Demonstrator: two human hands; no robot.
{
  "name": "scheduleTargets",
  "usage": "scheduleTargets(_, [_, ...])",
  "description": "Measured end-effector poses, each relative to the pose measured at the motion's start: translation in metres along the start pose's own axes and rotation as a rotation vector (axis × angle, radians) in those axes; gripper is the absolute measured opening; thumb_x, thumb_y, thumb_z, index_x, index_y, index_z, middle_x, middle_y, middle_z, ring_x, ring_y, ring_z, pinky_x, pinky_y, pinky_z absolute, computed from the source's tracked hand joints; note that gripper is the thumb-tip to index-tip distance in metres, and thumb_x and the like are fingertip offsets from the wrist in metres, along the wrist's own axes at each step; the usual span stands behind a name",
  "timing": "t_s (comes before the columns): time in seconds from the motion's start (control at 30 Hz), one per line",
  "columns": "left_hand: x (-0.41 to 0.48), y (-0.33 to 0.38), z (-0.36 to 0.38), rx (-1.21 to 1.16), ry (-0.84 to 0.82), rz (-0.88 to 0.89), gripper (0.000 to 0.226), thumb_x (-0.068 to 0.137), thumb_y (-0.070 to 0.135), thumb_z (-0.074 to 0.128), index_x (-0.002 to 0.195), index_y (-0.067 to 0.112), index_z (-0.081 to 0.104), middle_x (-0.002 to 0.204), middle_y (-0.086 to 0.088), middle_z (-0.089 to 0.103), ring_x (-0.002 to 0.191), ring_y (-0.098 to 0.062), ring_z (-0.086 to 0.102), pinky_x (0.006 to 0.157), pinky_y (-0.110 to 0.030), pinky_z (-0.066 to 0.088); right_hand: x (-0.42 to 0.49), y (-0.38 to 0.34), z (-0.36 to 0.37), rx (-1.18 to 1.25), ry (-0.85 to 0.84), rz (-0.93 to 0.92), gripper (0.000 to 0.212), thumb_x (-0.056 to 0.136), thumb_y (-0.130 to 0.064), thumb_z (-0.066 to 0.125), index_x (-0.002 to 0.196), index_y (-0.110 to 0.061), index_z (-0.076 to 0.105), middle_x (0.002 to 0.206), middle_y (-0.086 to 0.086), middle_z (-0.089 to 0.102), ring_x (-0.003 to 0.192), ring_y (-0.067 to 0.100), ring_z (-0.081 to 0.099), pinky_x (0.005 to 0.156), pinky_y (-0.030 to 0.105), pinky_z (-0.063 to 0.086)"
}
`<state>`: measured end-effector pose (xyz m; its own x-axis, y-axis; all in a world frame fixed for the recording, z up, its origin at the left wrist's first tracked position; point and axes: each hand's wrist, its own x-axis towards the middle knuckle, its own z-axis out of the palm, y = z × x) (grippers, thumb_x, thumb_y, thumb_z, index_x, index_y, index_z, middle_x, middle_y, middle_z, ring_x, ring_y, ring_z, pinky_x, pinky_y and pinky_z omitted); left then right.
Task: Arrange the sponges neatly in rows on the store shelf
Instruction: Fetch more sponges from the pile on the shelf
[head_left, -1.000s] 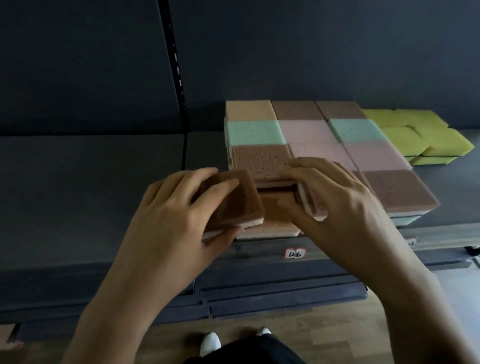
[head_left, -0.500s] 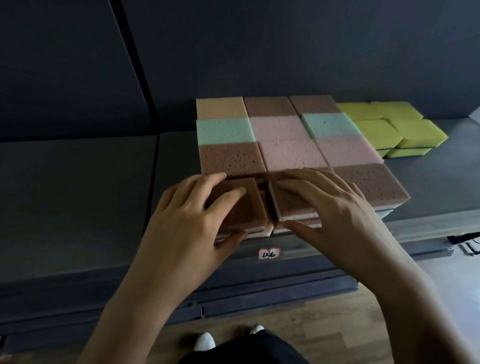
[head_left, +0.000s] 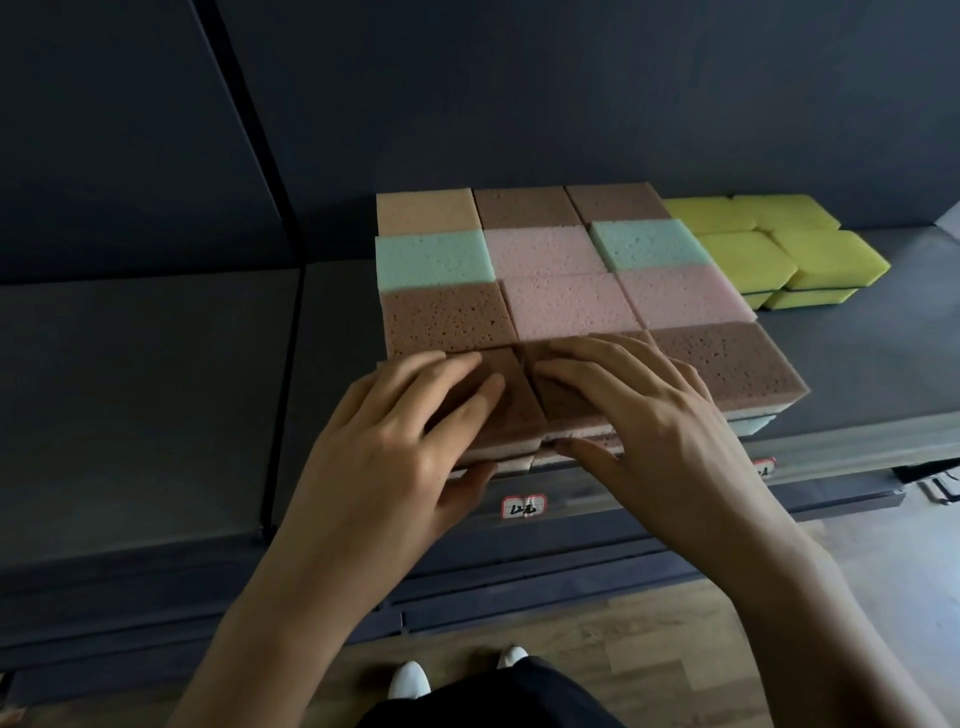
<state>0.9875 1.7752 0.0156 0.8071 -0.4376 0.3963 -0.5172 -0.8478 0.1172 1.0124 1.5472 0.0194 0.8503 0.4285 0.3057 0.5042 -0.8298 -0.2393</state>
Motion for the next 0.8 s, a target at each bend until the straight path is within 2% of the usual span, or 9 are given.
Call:
scheduleTargets(0.13, [0.001, 0.001, 0.005, -0.018, 0.012, 0.023, 0.051, 0.085, 0.024, 0.071, 0.134, 0.012, 0.058, 0.141, -0.006, 0.052, 0.132, -0.025, 0.046, 0.106, -0.043, 0.041, 0.0, 0.001, 0.002, 0.015, 0.018, -0.006, 0.068, 0.071, -0.026, 0.085, 0.133, -0.023, 0.057, 0.142, -0.007, 0.052, 0.134, 0.02, 0.046, 0.104, 0.043, 0.041])
scheduleTargets(0.6, [0.006, 0.007, 0.013, -0.039, 0.008, -0.067, 0.052, 0.086, 0.027, 0.067, 0.135, 0.015, 0.056, 0.145, -0.002, 0.049, 0.136, -0.022, 0.042, 0.109, -0.042, 0.039, -0.002, 0.01, 0.007, 0.02, 0.038, -0.042, 0.069, 0.075, -0.029, 0.082, 0.137, -0.022, 0.055, 0.145, -0.005, 0.05, 0.139, 0.018, 0.04, 0.111, 0.038, 0.033])
scheduleTargets(0.7, [0.005, 0.006, 0.009, 0.008, -0.048, -0.089, 0.06, 0.081, 0.038, 0.071, 0.135, 0.02, 0.056, 0.149, -0.004, 0.043, 0.142, -0.025, 0.033, 0.113, -0.045, 0.032, -0.003, 0.014, 0.006, 0.029, 0.04, -0.071, 0.067, 0.08, -0.036, 0.077, 0.14, -0.023, 0.052, 0.149, -0.005, 0.046, 0.143, 0.019, 0.035, 0.116, 0.044, 0.029])
scheduleTargets(0.8, [0.009, 0.003, 0.008, 0.038, -0.083, -0.113, 0.062, 0.078, 0.044, 0.072, 0.134, 0.025, 0.054, 0.152, -0.009, 0.039, 0.145, -0.028, 0.027, 0.116, -0.046, 0.026, -0.002, 0.017, 0.007, 0.01, 0.01, -0.069, 0.075, 0.079, -0.04, 0.078, 0.145, -0.026, 0.046, 0.155, -0.005, 0.038, 0.147, 0.02, 0.028, 0.118, 0.052, 0.024])
